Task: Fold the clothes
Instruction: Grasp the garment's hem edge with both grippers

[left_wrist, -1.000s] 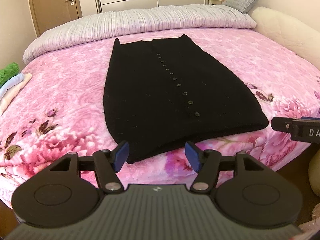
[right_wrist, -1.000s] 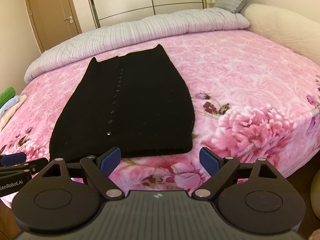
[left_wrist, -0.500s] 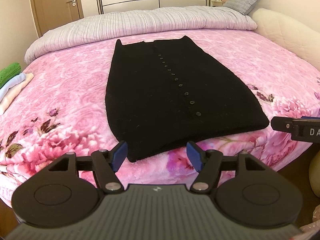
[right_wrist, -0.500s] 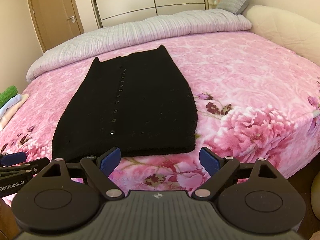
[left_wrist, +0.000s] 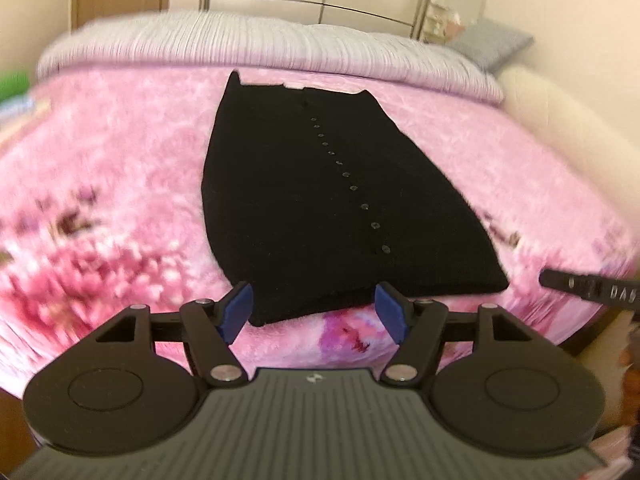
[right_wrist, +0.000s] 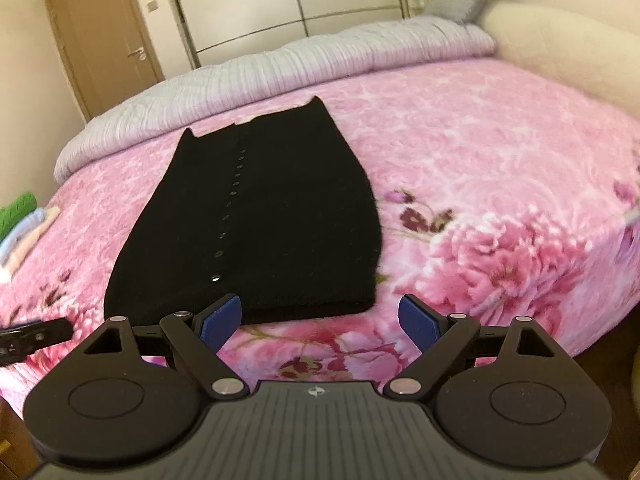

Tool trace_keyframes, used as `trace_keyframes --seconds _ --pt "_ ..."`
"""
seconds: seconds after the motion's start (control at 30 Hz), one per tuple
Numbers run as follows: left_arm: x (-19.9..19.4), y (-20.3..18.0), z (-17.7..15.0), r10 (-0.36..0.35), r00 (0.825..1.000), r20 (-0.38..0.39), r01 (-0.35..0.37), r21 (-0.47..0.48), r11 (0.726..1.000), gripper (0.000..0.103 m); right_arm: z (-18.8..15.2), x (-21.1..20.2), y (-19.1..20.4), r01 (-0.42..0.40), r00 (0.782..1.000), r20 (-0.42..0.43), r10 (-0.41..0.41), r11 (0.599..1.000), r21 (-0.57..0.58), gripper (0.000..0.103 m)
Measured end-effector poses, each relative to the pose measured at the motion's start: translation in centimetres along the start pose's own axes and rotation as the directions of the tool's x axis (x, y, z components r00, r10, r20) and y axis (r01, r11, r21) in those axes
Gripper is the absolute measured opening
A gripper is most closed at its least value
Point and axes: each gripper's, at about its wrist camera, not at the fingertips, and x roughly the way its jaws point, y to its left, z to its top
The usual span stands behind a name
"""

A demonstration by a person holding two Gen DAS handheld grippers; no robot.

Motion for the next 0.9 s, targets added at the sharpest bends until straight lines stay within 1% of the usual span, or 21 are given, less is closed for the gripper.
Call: trace_keyframes --seconds 0.07,0.1,0.13,0.17,0.27,0.37,0.43,0.5,0.53,0.57,0.63,0.67,0.77,0.83,0.9 --pt "1.0 2.5 0.2 -0.047 0.999 -0.018 0.045 -0.097 0.994 0.055 0.3 0.9 -2.1 -0.035 0.999 -0.015 0.036 0.997 0.073 0.088" --pt "1.8 3.6 0.3 -0.061 0.998 -0.030 0.056 -0.144 0.988 0.049 0.5 1.5 -3.3 -0.054 0.998 -0.020 0.057 0.992 0.117 0.088" --pt "2.6 4.7 0.4 -0.075 0.996 -0.042 0.066 -0.192 0.979 0.047 0.7 2.3 -4.4 -0.074 0.997 -0.026 0.079 0.984 0.161 0.086" --pt "3.4 5.6 0.5 -0.090 0.995 -0.051 0.076 -0.234 0.969 0.046 0.8 3.0 -5.5 -0.093 0.994 -0.031 0.102 0.974 0.204 0.082" --pt "6.3 7.7 0.9 -0.141 0.988 -0.066 0.110 -0.346 0.932 0.046 1.5 5.7 -7.8 -0.149 0.983 -0.055 0.175 0.939 0.310 0.072" --pt "9.0 9.3 0.9 -0.165 0.982 -0.091 0.108 -0.445 0.889 0.046 2.6 8.4 -9.4 -0.196 0.969 -0.064 0.237 0.905 0.378 0.071" --pt "10.3 10.2 0.8 -0.166 0.981 -0.105 0.095 -0.488 0.868 0.047 3.2 10.2 -10.0 -0.209 0.962 -0.081 0.262 0.892 0.402 0.067" --pt "11.0 10.9 0.6 -0.189 0.977 -0.098 0.111 -0.523 0.845 0.048 3.5 11.9 -10.4 -0.204 0.955 -0.112 0.273 0.886 0.417 0.064" --pt "11.4 11.3 0.6 -0.200 0.975 -0.094 0.119 -0.540 0.833 0.049 3.6 12.5 -10.4 -0.205 0.951 -0.127 0.282 0.883 0.421 0.061" --pt "11.7 11.6 0.5 -0.211 0.973 -0.090 0.127 -0.557 0.821 0.049 3.7 13.2 -10.5 -0.206 0.947 -0.142 0.290 0.881 0.425 0.054" --pt "12.2 11.9 0.4 -0.252 0.964 -0.081 0.160 -0.582 0.797 0.049 3.9 14.5 -10.6 -0.208 0.937 -0.171 0.306 0.877 0.433 0.048" --pt "12.4 11.9 0.3 -0.276 0.958 -0.077 0.178 -0.594 0.785 0.049 4.0 15.1 -10.7 -0.208 0.931 -0.185 0.314 0.875 0.437 0.048" --pt "12.9 12.1 -0.4 -0.339 0.939 -0.057 0.230 -0.628 0.744 0.049 4.1 15.7 -10.7 -0.261 0.902 -0.193 0.385 0.845 0.466 0.048" --pt "13.2 12.3 -1.1 -0.378 0.925 -0.041 0.263 -0.650 0.713 0.049 3.6 15.6 -10.8 -0.281 0.888 -0.200 0.414 0.833 0.477 0.048" --pt "13.5 12.5 -1.6 -0.401 0.916 -0.023 0.284 -0.670 0.686 0.048 3.0 15.6 -11.0 -0.300 0.872 -0.204 0.445 0.815 0.496 0.048"
